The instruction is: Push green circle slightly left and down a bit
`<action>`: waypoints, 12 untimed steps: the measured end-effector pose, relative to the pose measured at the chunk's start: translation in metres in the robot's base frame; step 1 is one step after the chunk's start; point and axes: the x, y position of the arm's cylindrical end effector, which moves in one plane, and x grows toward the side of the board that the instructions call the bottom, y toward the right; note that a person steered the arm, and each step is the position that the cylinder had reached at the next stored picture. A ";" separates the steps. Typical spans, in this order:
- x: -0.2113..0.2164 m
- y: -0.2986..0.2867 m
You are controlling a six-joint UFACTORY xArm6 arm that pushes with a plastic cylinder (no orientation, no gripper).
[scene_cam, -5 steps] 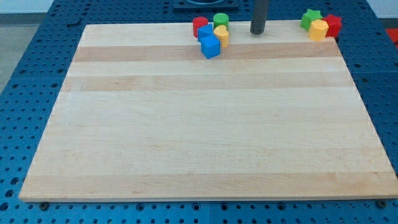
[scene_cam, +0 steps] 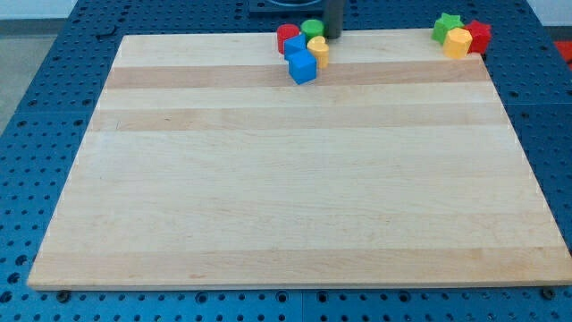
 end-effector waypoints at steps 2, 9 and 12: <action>0.039 -0.082; 0.027 -0.122; 0.024 -0.177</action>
